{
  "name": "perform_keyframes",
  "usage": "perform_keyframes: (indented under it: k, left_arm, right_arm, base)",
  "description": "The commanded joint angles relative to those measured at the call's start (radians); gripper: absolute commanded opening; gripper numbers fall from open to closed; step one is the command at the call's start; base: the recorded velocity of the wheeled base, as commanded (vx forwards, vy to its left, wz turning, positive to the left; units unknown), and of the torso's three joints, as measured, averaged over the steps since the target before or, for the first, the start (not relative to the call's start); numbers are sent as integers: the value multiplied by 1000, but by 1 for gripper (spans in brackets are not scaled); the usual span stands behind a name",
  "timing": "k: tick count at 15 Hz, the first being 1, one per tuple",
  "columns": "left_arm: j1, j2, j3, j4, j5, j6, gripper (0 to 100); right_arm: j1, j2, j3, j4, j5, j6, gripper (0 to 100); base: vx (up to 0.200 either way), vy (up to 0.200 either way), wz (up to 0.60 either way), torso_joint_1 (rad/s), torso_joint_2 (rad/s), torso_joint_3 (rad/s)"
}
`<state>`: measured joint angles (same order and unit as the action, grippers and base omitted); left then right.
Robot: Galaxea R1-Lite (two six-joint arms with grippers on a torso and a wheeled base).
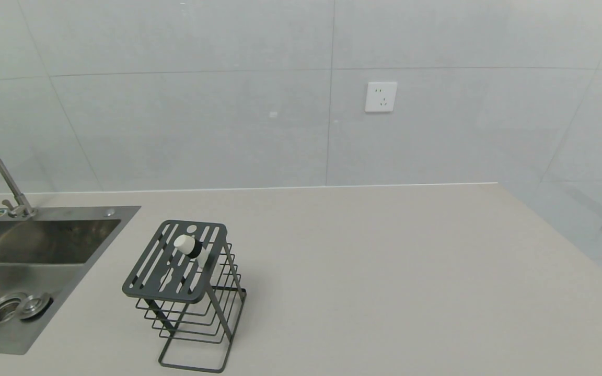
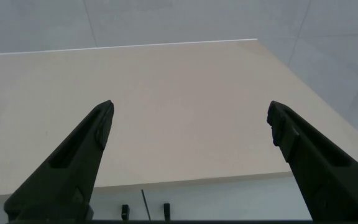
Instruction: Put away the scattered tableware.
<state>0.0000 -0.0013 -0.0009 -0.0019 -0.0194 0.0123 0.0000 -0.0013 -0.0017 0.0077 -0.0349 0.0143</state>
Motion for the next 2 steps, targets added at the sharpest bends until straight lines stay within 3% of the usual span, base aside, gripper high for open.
perform_keyframes:
  k: [1,2]
  left_arm:
    - [0,1,1,-1,-1,-2,100]
    - [0,1,1,-1,-1,-2,100]
  right_arm:
    - [0,1,0,0,0,1,100]
    - [0,1,0,0,1,1,100]
  base:
    - [0,0,0,0,0,0]
    - [0,0,0,0,0,0]
